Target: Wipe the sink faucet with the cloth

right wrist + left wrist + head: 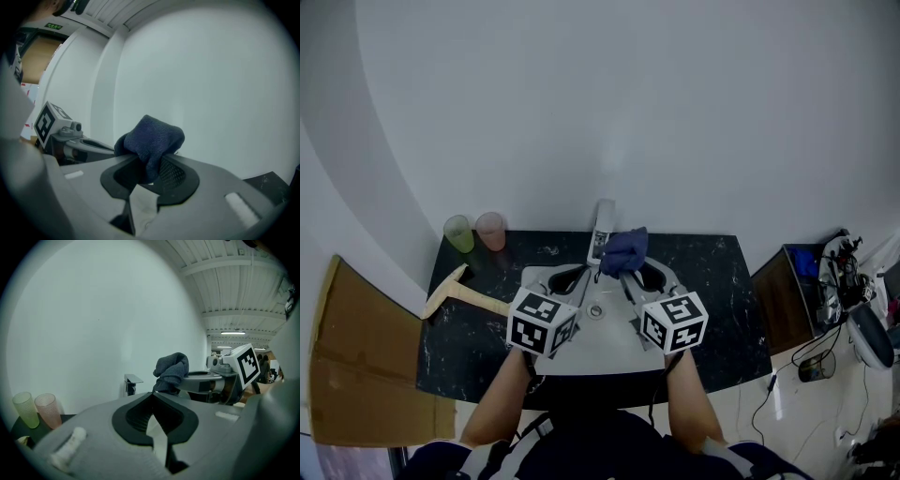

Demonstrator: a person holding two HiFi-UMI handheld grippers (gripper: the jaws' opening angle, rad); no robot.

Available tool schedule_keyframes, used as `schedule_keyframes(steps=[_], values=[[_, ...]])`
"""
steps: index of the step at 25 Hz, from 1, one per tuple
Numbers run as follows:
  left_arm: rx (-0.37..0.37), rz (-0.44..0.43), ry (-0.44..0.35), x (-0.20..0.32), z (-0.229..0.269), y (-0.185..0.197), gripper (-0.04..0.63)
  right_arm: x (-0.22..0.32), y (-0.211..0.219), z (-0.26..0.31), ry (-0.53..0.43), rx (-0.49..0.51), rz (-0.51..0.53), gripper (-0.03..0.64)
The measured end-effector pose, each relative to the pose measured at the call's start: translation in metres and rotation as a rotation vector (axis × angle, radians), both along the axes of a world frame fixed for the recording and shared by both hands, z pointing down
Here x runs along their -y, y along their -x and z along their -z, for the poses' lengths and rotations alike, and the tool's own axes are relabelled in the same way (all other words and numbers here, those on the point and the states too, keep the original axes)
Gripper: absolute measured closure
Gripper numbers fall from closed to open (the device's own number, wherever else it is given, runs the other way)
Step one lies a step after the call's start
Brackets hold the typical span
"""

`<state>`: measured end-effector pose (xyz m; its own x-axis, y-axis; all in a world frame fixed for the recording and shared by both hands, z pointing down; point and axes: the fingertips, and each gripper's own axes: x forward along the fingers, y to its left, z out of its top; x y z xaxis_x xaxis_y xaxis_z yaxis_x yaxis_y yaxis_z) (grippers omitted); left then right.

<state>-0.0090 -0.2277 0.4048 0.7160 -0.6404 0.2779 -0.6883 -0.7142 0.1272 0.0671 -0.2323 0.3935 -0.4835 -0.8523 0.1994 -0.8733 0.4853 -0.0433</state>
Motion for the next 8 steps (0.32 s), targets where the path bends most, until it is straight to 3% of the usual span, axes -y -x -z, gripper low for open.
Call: schedule_keyframes(steps=[8], values=[[0.018, 0.011, -0.004, -0.0021, -0.0026, 0.0011, 0.594, -0.0029, -0.0002, 0.0006, -0.005, -0.007, 0.002, 0.517]])
